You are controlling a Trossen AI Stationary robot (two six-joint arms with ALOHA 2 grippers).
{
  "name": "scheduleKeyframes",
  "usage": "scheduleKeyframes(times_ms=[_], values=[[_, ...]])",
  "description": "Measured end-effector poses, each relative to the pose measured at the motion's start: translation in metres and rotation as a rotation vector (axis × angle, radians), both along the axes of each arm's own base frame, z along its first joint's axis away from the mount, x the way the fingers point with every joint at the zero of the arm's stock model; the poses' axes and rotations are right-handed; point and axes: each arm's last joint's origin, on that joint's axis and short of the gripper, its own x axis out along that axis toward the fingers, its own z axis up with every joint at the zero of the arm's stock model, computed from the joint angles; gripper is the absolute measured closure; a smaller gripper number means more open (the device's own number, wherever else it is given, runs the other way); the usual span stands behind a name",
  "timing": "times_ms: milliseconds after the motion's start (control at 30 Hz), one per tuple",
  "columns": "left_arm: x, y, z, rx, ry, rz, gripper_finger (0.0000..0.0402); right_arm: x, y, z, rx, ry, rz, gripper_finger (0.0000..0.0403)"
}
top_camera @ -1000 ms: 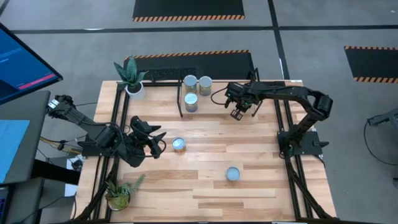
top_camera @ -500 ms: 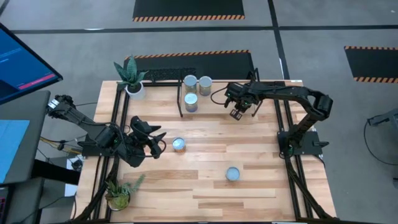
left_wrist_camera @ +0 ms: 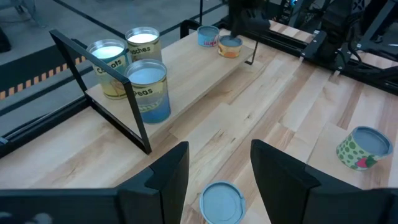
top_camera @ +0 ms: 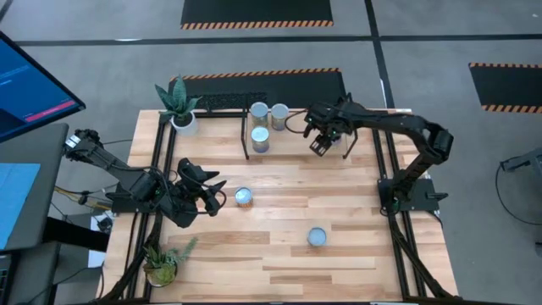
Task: Pick and place cans onto a shelf
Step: Put the canned green peas on the shelf
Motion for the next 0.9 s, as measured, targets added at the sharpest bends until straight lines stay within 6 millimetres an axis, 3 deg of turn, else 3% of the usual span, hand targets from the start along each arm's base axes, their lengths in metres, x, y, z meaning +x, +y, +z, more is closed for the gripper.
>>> scheduleKeyframes(times_ms=[233,467,633,900], values=[[0.000,0.000,0.000,0.000,0.000,0.000,0.0239,-0.004,0.011,0.034,0.080,0.028,-0.142,0.0208],[0.000,0.000,0.000,0.000,0.000,0.000,0.0239,0.002,0.039,0.043,0.338,-0.015,-0.140,0.0221],[0.000,0.000,0.000,-0.016,0.010,-0.014,0.0239,0.015,0.082,0.043,0.510,-0.031,0.008,0.0229],[0.000,-0.003,-0.003,-0.085,0.069,-0.093,0.0239,0.028,0.169,0.043,0.493,-0.019,0.139,0.0241]])
